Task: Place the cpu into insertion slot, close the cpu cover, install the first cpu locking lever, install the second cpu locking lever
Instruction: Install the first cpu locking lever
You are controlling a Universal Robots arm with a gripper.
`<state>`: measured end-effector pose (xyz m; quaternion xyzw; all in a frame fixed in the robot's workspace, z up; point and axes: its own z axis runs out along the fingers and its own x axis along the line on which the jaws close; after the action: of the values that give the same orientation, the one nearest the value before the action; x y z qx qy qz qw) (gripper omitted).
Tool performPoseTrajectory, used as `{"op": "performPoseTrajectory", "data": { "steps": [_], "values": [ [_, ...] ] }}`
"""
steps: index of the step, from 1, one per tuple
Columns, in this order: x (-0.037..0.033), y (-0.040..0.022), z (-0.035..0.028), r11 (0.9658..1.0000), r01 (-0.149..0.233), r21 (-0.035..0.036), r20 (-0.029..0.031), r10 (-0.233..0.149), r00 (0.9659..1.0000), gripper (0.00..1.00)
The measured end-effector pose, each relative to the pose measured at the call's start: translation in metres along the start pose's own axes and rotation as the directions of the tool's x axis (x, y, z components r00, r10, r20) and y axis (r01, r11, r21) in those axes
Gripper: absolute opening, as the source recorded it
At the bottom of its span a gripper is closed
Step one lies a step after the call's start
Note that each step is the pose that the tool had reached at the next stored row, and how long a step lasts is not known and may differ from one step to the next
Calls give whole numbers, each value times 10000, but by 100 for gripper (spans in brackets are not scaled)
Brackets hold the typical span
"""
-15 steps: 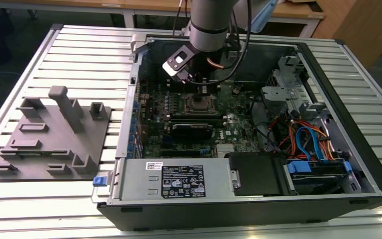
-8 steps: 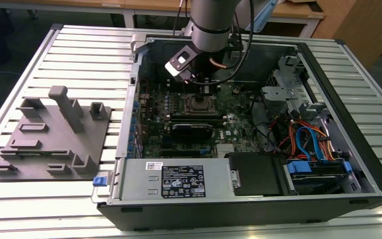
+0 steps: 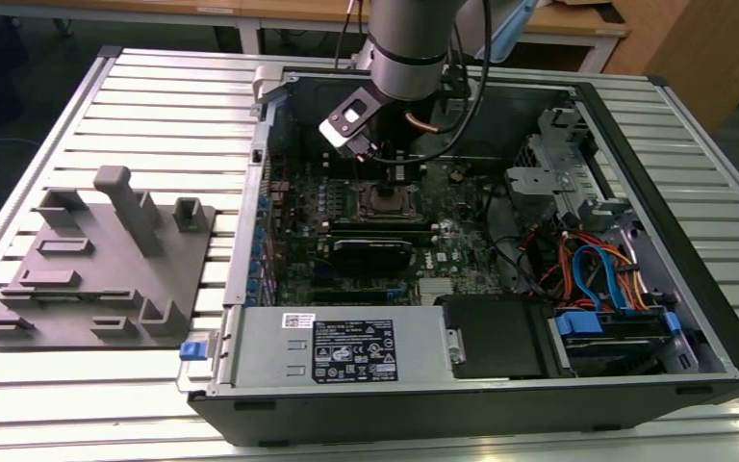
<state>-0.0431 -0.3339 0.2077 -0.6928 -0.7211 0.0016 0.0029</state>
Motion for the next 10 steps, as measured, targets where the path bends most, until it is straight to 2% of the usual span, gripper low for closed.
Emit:
{"op": "performPoseTrajectory", "data": {
  "steps": [10],
  "values": [
    [0, -1, -107, 10000, 0, -1, -2, 0, 10000, 10]
  ]
}}
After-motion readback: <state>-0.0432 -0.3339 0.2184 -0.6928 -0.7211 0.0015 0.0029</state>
